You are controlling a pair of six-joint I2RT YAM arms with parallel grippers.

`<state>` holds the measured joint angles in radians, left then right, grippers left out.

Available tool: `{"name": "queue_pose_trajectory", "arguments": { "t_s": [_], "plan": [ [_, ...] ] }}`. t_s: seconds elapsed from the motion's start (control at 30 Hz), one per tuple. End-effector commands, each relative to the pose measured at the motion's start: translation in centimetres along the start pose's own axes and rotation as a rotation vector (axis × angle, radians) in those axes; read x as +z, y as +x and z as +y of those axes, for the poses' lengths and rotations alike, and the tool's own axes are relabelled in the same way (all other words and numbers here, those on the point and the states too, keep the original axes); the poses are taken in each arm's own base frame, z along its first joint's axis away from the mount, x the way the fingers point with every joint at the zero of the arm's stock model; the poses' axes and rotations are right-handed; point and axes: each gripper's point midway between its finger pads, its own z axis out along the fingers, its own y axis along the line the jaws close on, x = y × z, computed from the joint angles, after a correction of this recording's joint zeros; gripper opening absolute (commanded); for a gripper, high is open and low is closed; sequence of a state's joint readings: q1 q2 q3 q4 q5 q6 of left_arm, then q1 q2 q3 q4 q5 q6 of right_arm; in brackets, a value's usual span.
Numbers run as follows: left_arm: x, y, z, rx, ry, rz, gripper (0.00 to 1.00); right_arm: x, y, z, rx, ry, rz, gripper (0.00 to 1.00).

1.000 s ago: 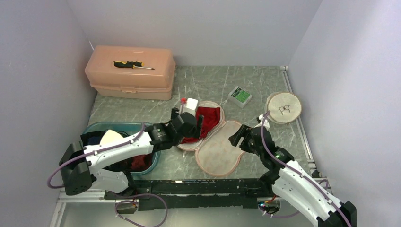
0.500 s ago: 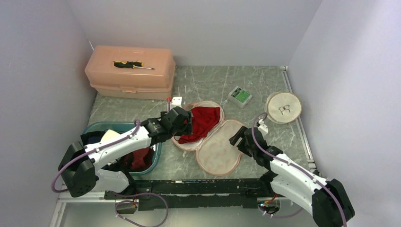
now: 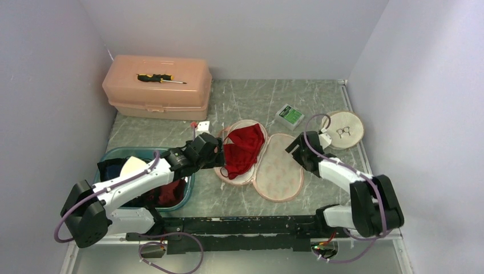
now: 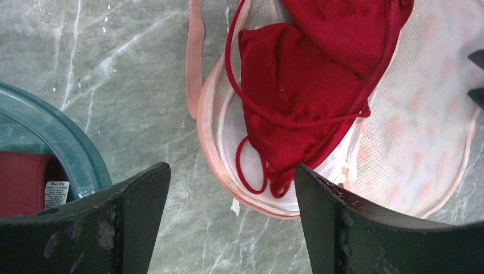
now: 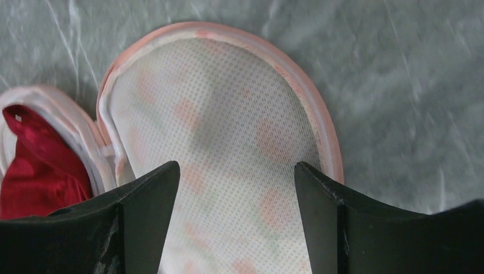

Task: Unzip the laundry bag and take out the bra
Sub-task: Adjust the bra in the laundry bag.

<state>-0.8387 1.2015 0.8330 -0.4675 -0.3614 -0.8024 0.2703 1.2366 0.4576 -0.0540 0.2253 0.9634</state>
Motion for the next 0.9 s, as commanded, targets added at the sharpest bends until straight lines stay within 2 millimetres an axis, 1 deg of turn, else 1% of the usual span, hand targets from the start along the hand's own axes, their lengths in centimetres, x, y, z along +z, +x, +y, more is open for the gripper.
{"name": "queue_pose_trajectory", "arguments": {
  "t_s": [0.0, 0.07, 0.1, 0.17, 0.2, 0.23, 0.3, 0.33, 0.4, 0.47, 0.53, 0.6, 0.7, 0.77, 0.87],
  "plan": [
    [0.2, -0.4, -0.8, -0.043, 0.038, 0.001, 0.85, 2.0, -2.5, 1.5, -0.024, 0.019, -0.016, 0.77],
    [0.5, -0.2, -0.9, -0.049, 0.047, 0.011, 0.85, 2.5, -3.6, 2.6, -0.047, 0.010, -0.022, 0.77],
    [0.6, -0.2, -1.0, -0.051, 0.052, 0.014, 0.85, 2.5, -4.4, 3.5, -0.067, -0.002, -0.030, 0.77],
    [1.0, -0.2, -1.2, -0.055, 0.059, 0.021, 0.85, 1.8, -5.0, 4.5, -0.100, -0.030, -0.026, 0.76],
    [1.3, -0.2, -1.2, -0.054, 0.056, 0.025, 0.84, 0.8, -5.5, 5.4, -0.112, -0.067, -0.037, 0.77],
    [1.8, -0.1, -1.2, -0.052, 0.046, 0.031, 0.84, -0.2, -5.6, 6.1, -0.131, -0.106, -0.039, 0.77],
    [2.6, -0.2, -1.3, -0.059, 0.044, 0.043, 0.84, -2.5, -5.5, 7.3, -0.180, -0.168, -0.044, 0.78],
    [3.1, -0.4, -1.4, -0.067, 0.043, 0.044, 0.84, -3.7, -5.3, 7.6, -0.209, -0.183, -0.048, 0.78],
    [3.9, -0.4, -1.5, -0.074, 0.034, 0.049, 0.83, -6.0, -4.3, 8.0, -0.277, -0.231, -0.053, 0.78],
    [4.7, -0.2, -1.5, -0.082, 0.024, 0.056, 0.82, -8.2, -2.5, 8.6, -0.314, -0.333, -0.039, 0.78],
    [5.7, 0.4, -1.4, -0.104, 0.006, 0.069, 0.82, -9.8, -0.4, 8.5, -0.323, -0.422, -0.017, 0.77],
    [6.6, 1.0, -1.2, -0.123, -0.016, 0.086, 0.82, -10.8, 1.3, 7.9, -0.308, -0.483, 0.015, 0.76],
    [7.4, 1.8, -1.7, -0.141, 0.008, 0.106, 0.83, -11.9, 2.9, 7.0, -0.284, -0.551, 0.040, 0.75],
    [7.6, 2.2, -2.4, -0.147, 0.053, 0.119, 0.82, -12.3, 3.3, 6.4, -0.284, -0.573, 0.045, 0.75],
    [7.8, 3.1, -3.8, -0.166, 0.150, 0.139, 0.80, -12.9, 3.1, 5.9, -0.299, -0.583, 0.023, 0.76]
  ]
}}
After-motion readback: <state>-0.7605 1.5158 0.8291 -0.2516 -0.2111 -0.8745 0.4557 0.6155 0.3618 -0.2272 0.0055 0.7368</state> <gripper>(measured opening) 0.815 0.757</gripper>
